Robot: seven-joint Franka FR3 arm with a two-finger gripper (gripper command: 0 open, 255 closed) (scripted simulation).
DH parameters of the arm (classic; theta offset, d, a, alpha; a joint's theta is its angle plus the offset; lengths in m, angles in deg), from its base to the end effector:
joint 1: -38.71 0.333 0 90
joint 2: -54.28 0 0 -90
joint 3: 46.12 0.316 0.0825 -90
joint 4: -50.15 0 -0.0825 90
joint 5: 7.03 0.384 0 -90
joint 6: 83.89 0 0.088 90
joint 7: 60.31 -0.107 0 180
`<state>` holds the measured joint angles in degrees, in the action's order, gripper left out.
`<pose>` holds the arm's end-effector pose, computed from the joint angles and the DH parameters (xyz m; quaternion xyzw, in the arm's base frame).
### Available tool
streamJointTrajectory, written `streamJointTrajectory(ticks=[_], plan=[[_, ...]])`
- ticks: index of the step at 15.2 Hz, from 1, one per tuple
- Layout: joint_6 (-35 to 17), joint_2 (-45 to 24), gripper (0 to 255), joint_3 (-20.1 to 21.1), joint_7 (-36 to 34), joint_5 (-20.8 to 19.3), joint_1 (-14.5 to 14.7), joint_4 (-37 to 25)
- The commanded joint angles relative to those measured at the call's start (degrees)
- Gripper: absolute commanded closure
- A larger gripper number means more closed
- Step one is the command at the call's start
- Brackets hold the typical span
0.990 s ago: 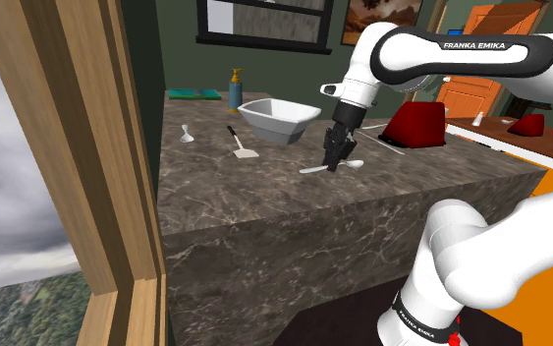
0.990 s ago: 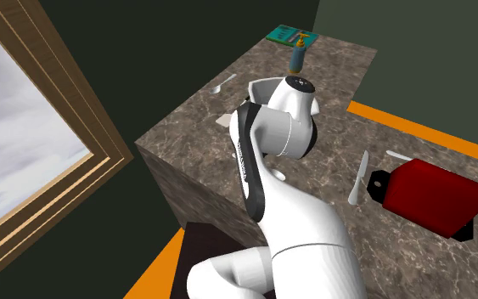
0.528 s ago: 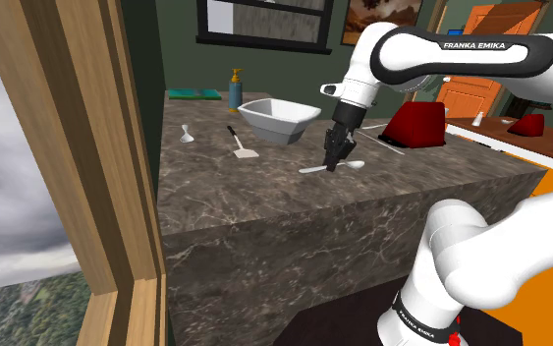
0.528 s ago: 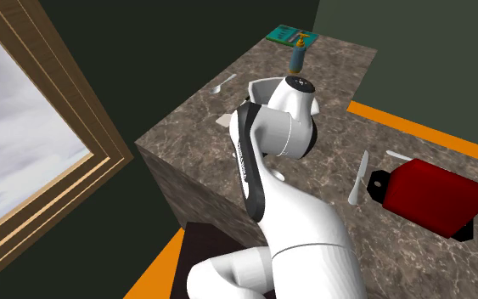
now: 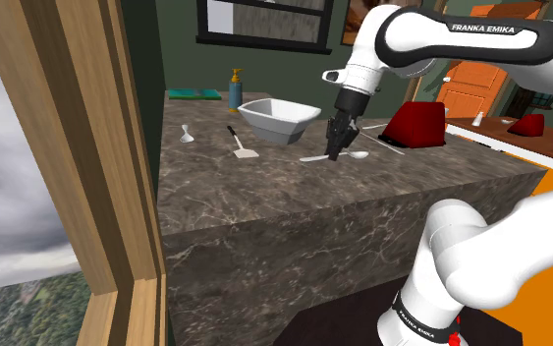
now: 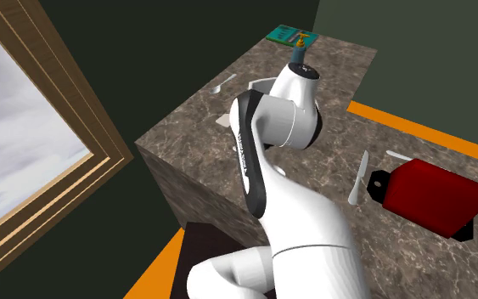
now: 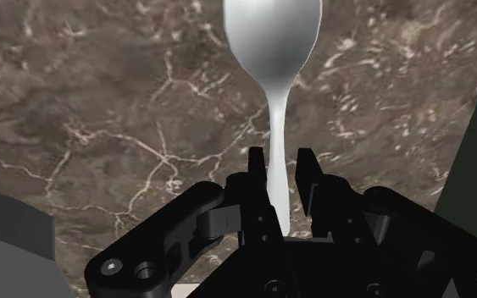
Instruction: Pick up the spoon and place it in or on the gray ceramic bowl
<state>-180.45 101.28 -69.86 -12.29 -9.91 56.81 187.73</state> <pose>0.3215 -0.0684 0.5642 -0.9020 -0.4125 -0.0767 0.1020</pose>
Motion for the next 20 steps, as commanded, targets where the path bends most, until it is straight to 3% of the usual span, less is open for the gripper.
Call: streamJointTrajectory(ticks=[1, 20], plan=[[1.4, -0.16, 255, 0.32, -0.28, 0.26, 0.17, -1.56], [14.19, -5.05, 255, 1.83, -2.05, 2.55, 2.29, -19.4]])
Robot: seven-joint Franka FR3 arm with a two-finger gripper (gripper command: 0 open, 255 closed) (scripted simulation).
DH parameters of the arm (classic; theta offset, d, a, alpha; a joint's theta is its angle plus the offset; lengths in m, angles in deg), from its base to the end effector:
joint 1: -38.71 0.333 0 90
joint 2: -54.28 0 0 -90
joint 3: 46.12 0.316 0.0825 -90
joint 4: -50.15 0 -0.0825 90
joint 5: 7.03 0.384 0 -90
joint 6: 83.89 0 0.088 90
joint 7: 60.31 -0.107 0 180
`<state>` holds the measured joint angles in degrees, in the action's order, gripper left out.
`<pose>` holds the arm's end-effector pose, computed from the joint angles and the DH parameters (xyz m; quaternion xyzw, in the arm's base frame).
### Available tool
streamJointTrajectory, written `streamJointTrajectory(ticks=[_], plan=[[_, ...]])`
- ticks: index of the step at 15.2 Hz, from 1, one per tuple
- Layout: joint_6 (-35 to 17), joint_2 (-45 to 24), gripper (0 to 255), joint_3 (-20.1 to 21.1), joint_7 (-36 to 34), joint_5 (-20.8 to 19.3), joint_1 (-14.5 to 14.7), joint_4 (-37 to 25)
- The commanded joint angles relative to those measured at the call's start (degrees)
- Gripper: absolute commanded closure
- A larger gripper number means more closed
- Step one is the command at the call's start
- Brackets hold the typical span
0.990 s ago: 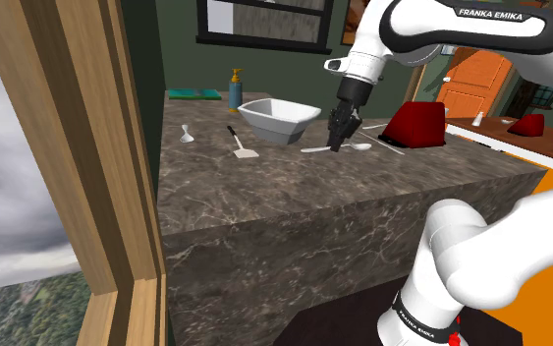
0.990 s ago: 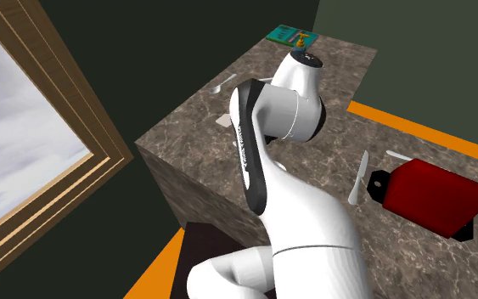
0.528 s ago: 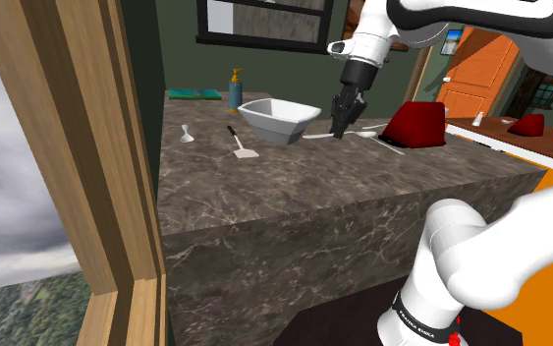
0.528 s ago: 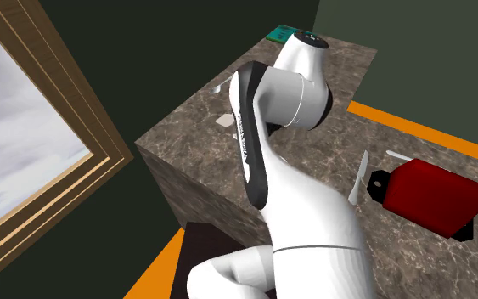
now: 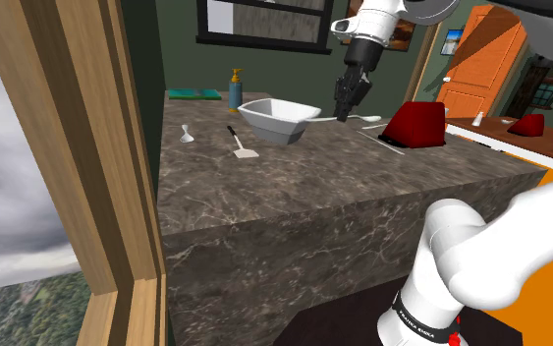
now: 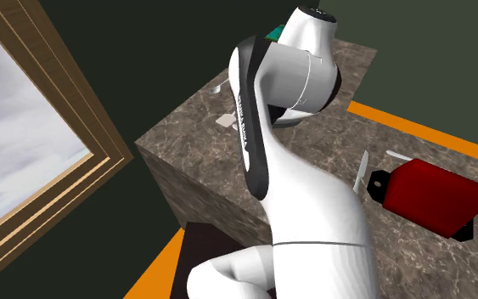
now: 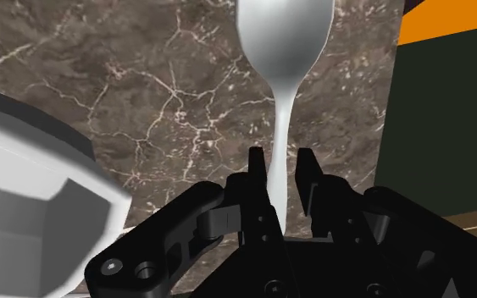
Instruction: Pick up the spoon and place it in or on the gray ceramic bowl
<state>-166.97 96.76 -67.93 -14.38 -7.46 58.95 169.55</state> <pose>0.3199 -0.0671 0.6694 -0.9020 -0.4124 -0.0767 0.1019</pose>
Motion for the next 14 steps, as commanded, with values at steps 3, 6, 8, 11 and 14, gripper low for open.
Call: streamJointTrajectory(ticks=[3, 6, 8, 11, 14], plan=[[2.74, -1.65, 255, -0.03, -0.18, 0.45, 0.52, -4.38], [4.8, -2.87, 255, -0.01, -0.39, 0.82, 0.91, -7.67], [4.39, -5.0, 255, -1.04, 0.42, 0.91, 1.4, -9.33], [3.46, -11.59, 255, -4.38, 3.05, 1.67, 2.91, -14.72], [3.2, -18.72, 255, -8.14, 6.08, 3.34, 4.37, -20.96]])
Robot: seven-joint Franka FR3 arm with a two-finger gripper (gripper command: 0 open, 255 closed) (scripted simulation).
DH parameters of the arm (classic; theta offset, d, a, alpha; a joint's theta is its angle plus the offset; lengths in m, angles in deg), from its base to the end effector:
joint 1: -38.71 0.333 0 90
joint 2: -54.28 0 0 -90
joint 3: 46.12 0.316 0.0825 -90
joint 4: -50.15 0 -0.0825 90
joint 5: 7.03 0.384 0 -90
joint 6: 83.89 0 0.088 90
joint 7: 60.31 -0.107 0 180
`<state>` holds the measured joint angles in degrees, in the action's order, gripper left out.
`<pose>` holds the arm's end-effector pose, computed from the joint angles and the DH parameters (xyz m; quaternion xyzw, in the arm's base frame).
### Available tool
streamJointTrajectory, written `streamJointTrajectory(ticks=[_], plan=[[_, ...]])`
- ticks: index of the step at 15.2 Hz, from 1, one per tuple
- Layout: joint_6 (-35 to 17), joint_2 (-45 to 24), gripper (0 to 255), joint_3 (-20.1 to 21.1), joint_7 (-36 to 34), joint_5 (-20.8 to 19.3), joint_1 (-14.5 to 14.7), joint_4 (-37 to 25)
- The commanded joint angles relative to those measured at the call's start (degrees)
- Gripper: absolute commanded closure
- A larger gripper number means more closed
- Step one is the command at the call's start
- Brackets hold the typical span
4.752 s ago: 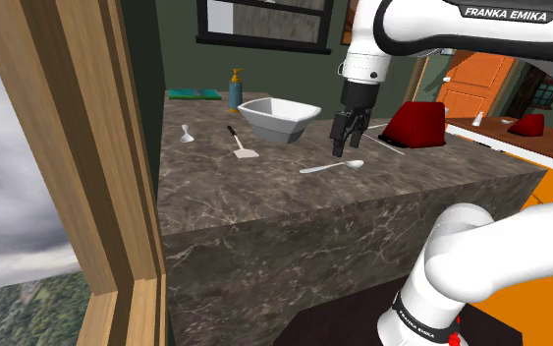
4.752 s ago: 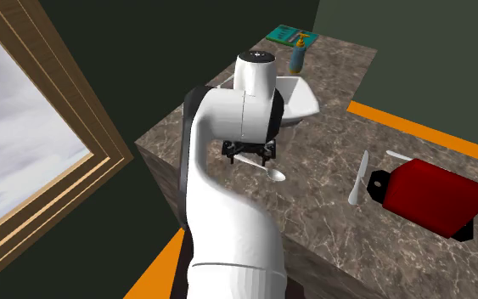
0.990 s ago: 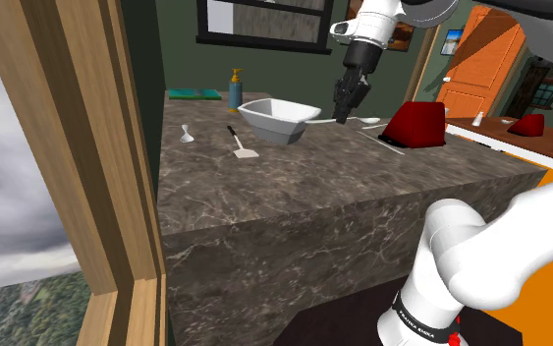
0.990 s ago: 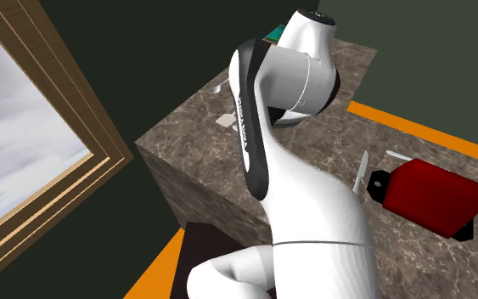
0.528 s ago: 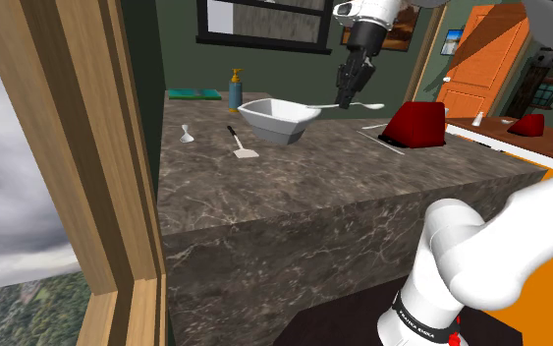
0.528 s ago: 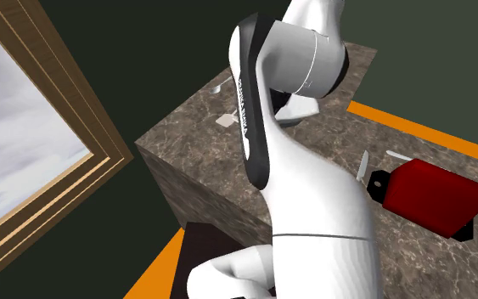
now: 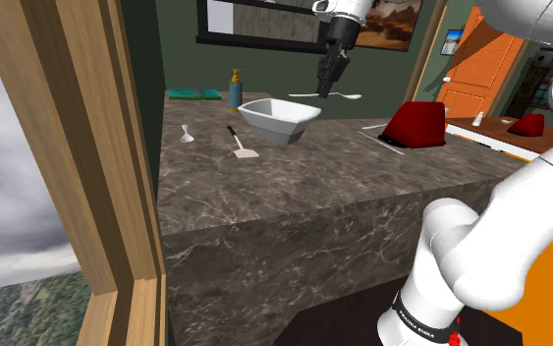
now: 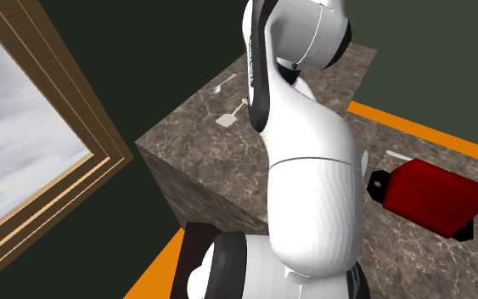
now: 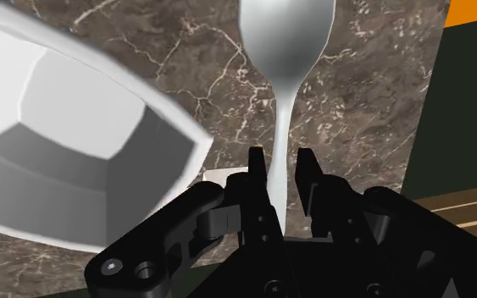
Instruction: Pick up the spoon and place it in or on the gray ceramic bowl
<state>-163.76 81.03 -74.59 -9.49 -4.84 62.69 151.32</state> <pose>0.3938 -0.0908 0.7096 -0.9020 -0.4122 -0.0767 0.1032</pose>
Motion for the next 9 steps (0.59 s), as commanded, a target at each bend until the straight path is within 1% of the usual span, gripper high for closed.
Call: streamJointTrajectory(ticks=[1, 4, 6, 8, 9], plan=[[0.08, -5.54, 255, -2.85, 2.32, 1.55, 1.06, -5.03], [1.02, -13.89, 255, -7.35, 6.13, 5.1, 1.94, -12.72], [2.4, -20.29, 255, -10.58, 9.07, 8.66, 1.78, -18.69], [4.62, -27.53, 255, -13.7, 12.24, 13.45, 0.4, -25.61], [6.12, -31.48, 255, -14.97, 13.79, 16.32, -1.05, -29.54]])
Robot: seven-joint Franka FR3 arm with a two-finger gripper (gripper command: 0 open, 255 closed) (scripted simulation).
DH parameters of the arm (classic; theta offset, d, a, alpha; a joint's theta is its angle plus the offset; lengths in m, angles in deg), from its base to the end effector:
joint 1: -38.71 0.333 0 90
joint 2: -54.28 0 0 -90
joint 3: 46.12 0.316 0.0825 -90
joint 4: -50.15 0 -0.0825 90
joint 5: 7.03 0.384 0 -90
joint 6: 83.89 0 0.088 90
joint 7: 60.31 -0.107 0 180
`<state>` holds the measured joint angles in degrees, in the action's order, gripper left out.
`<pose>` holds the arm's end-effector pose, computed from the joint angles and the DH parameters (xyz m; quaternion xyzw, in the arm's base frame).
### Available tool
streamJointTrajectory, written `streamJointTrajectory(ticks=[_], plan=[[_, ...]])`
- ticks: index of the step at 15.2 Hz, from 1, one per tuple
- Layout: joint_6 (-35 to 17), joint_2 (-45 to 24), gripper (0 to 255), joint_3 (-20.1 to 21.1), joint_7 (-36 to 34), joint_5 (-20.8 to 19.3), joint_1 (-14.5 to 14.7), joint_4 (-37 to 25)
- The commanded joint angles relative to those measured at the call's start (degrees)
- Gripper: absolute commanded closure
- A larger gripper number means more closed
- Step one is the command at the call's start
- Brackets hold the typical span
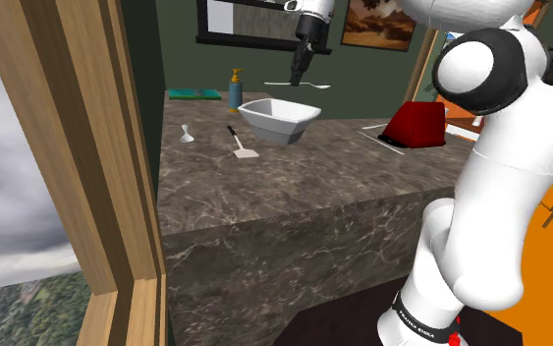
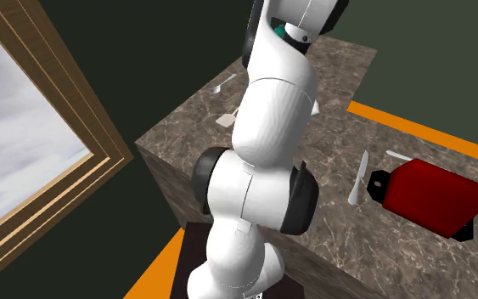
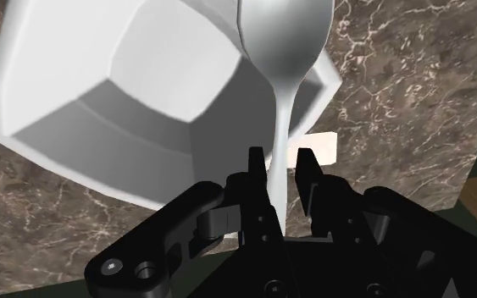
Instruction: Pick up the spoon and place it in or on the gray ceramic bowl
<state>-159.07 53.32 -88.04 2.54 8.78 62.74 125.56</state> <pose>0.5110 -0.1244 0.7159 -0.9028 -0.4105 -0.0763 0.1027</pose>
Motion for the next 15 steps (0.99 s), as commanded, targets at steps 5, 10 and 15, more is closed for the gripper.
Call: streamJointTrajectory(ticks=[5, 10, 15], plan=[[14.94, -27.93, 255, -0.87, 3.74, 22.37, -20.76, -36.63], [6.19, -21.18, 255, -2.4, 6.22, 15.62, -12.22, -20.73], [-0.07, -17.36, 255, -3.11, 7.16, 12.16, -7.61, -11.02]])
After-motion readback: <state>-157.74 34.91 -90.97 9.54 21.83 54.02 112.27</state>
